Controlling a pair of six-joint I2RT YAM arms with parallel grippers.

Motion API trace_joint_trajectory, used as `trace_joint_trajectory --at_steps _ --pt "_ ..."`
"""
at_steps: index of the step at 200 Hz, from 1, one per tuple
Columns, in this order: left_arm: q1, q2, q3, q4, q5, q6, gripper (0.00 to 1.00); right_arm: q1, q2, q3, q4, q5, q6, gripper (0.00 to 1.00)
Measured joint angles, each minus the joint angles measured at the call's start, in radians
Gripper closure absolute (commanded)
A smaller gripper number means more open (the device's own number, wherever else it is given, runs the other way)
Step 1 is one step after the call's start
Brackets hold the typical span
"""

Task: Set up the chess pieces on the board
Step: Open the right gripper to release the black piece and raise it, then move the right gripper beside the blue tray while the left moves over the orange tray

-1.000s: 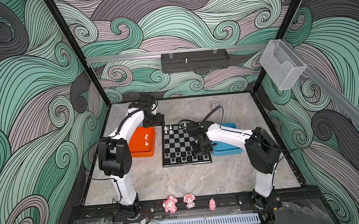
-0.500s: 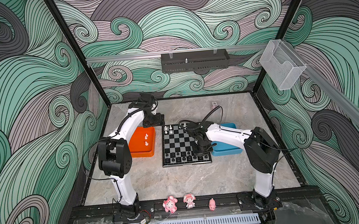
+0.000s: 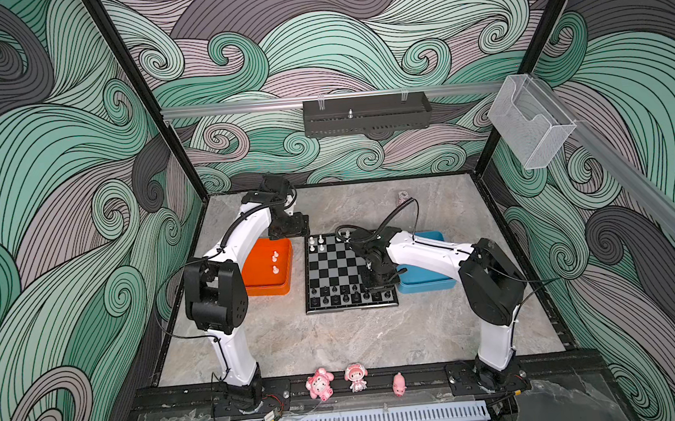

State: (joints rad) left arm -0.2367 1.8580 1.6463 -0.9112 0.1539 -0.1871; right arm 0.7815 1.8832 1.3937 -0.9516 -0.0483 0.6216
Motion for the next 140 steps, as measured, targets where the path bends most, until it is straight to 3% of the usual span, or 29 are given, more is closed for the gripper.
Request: trace_joint_trajectory --at_steps 48,59,81,106,140 --pt "0.000 -0.007 -0.001 -0.014 -0.053 -0.034 0.16 -0.005 -0.091 0.045 -0.016 0.009 -0.018 0.58" --pt "0.001 -0.024 -0.011 -0.015 -0.076 -0.050 0.16 -0.010 -0.114 0.053 -0.017 0.013 -0.027 0.50" --pt "0.007 -0.077 -0.022 -0.039 -0.113 -0.079 0.15 -0.041 -0.161 0.061 -0.021 0.027 -0.050 0.22" --pt "0.023 -0.148 -0.022 -0.074 -0.139 -0.104 0.14 -0.112 -0.208 0.069 -0.021 0.042 -0.105 0.02" --pt "0.061 -0.194 -0.022 -0.163 -0.183 -0.142 0.14 -0.234 -0.268 0.069 -0.020 0.054 -0.203 0.01"
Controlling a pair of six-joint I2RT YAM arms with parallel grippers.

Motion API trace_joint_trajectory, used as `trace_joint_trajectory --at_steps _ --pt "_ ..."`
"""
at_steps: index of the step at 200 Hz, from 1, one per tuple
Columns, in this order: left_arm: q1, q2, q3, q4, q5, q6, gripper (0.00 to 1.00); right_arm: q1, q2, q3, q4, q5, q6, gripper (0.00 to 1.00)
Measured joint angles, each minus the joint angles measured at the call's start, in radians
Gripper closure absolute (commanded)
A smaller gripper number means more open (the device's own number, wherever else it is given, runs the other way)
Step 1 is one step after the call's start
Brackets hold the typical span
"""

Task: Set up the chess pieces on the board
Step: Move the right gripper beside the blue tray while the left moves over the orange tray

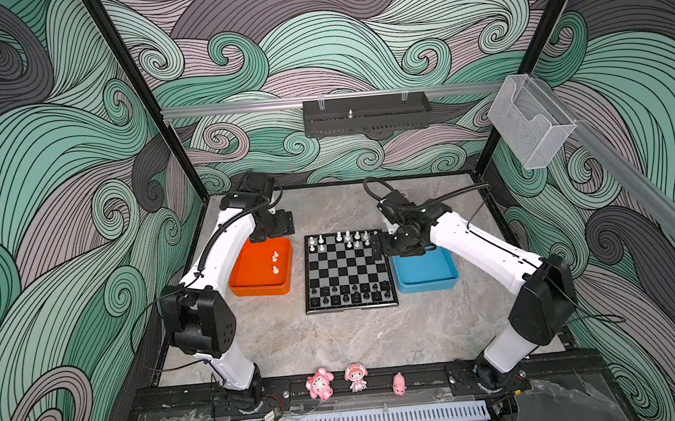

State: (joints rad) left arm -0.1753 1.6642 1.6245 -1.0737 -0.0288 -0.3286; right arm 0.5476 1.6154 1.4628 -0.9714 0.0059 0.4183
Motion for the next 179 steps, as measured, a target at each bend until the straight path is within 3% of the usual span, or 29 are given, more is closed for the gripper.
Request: trace_joint_trajectory --at_steps 70,116,179 --pt "0.068 0.040 -0.097 -0.079 -0.009 -0.058 0.22 -0.152 -0.121 -0.058 0.058 0.008 -0.144 0.05" --pt "0.068 0.146 -0.129 -0.073 0.007 -0.083 0.26 -0.235 -0.160 -0.147 0.109 -0.064 -0.148 0.12" --pt "0.066 0.227 -0.129 -0.060 0.008 -0.095 0.34 -0.262 -0.176 -0.177 0.150 -0.130 -0.146 0.13"
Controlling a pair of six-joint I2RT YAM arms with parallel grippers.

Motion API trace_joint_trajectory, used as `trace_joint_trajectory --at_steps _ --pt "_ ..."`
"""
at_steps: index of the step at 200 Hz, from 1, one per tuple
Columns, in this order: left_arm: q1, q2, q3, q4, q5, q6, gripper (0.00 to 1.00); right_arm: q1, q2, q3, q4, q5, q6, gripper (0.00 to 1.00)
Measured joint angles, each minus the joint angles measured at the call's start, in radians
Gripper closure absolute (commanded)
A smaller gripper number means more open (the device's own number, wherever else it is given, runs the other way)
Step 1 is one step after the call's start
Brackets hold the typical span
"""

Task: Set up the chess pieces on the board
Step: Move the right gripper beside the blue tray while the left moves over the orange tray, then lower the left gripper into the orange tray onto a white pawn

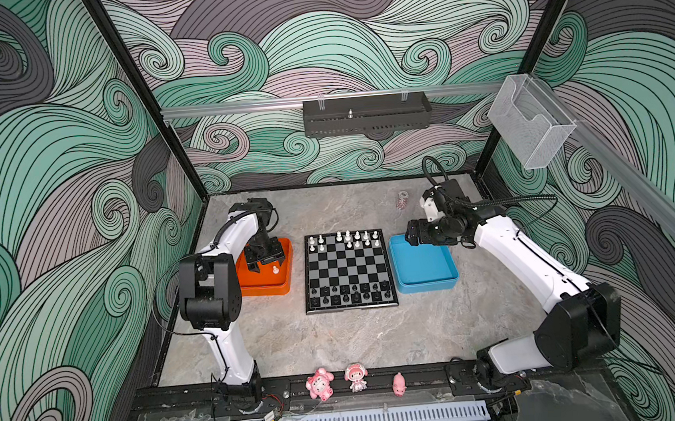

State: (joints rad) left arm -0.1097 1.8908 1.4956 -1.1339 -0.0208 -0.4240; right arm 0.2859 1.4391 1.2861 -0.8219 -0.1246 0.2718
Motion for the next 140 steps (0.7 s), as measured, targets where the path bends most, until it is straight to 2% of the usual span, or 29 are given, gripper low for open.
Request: trace_joint_trajectory --at_steps 37,140 --pt "-0.004 0.041 0.024 0.003 -0.019 0.002 0.42 -0.011 0.000 0.000 0.009 -0.024 0.000 0.13" --pt "-0.004 0.085 0.031 0.026 -0.043 0.007 0.56 -0.025 0.002 0.000 0.011 -0.062 0.001 0.16"
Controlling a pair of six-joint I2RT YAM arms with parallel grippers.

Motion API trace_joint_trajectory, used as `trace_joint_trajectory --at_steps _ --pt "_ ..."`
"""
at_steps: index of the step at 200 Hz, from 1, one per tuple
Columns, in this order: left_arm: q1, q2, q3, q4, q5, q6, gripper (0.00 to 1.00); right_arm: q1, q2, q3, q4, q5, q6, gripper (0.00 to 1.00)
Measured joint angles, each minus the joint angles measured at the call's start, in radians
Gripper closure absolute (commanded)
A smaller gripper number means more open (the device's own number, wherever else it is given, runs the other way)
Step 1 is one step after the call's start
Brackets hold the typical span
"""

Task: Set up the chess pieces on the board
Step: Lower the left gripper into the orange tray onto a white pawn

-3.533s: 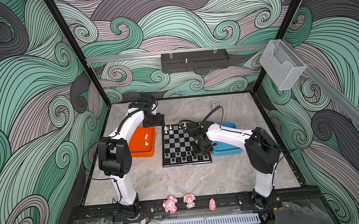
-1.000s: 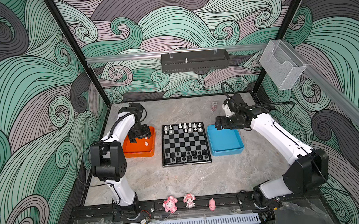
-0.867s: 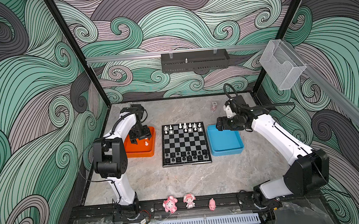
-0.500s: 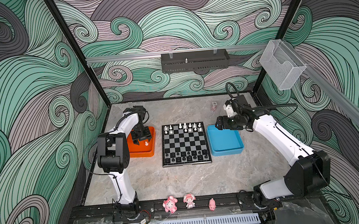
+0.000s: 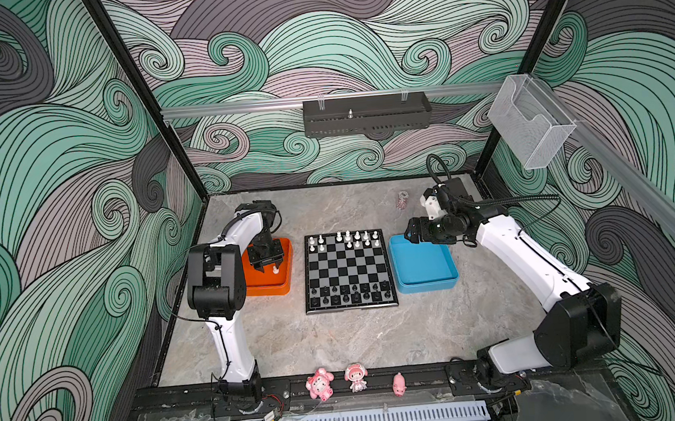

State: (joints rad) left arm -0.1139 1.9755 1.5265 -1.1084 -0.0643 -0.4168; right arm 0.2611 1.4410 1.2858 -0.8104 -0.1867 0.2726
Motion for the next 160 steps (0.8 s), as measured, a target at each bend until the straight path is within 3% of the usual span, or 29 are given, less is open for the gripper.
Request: trace_joint_trajectory --at_steps 160 --pt "-0.022 0.033 0.012 0.085 -0.003 0.005 0.68 -0.008 0.034 0.000 0.000 -0.032 0.000 0.18"
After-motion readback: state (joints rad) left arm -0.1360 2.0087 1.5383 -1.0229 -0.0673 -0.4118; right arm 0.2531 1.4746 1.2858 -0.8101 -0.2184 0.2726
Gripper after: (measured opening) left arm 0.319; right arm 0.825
